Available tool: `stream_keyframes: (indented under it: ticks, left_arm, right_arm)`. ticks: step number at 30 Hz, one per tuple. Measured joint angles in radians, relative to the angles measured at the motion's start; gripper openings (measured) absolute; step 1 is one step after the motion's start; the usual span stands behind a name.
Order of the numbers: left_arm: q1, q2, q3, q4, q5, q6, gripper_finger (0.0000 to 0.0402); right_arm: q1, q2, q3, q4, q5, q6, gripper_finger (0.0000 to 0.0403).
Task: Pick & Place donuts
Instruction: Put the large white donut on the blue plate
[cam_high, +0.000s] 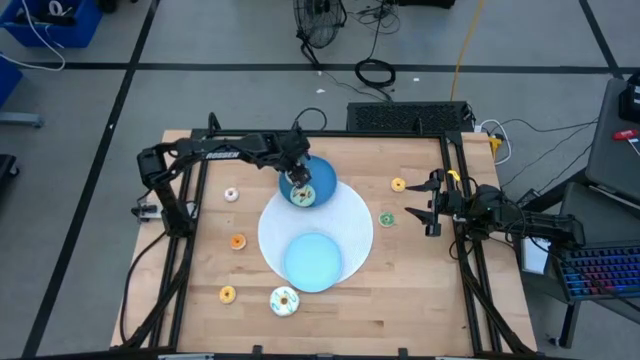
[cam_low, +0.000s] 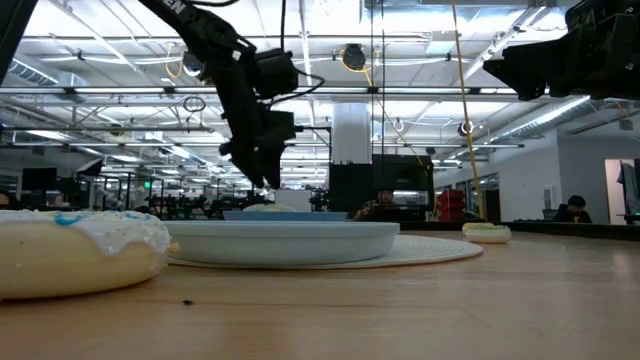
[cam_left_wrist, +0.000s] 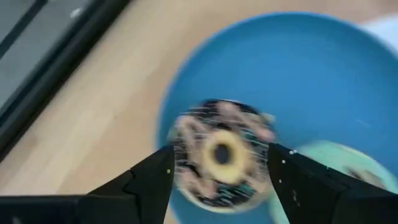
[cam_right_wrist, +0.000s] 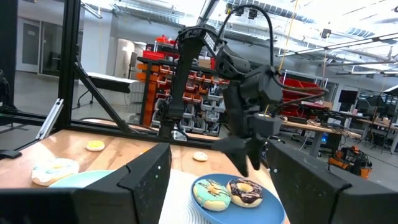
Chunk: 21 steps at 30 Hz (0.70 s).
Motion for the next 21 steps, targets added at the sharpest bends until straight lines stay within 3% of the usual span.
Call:
stream_keyframes:
  ticks: [5,9,13,21]
  left_arm:
    - [-0.093,-0.042,0.000,-0.041,0.161,0.194,0.0250]
    - [-0.208,-0.075,0.000,-0.078,0.189,0.241,0.0244]
    - [-0.349,-0.091,0.000,-0.113,0.166,0.200,0.0244]
    - [-0.646,-0.092,0.001,-0.197,0.038,-0.071,0.0243]
  right_arm:
    - [0.000,0.000,0.000,0.001,0.000,0.000,0.0249]
    - [0.000,0.000,0.000,0.001,0.000,0.000,0.0249]
    - [0.000,0.000,0.000,0.001,0.000,0.000,0.0249]
    - [0.000,0.000,0.000,0.001,0.000,0.000,0.0249]
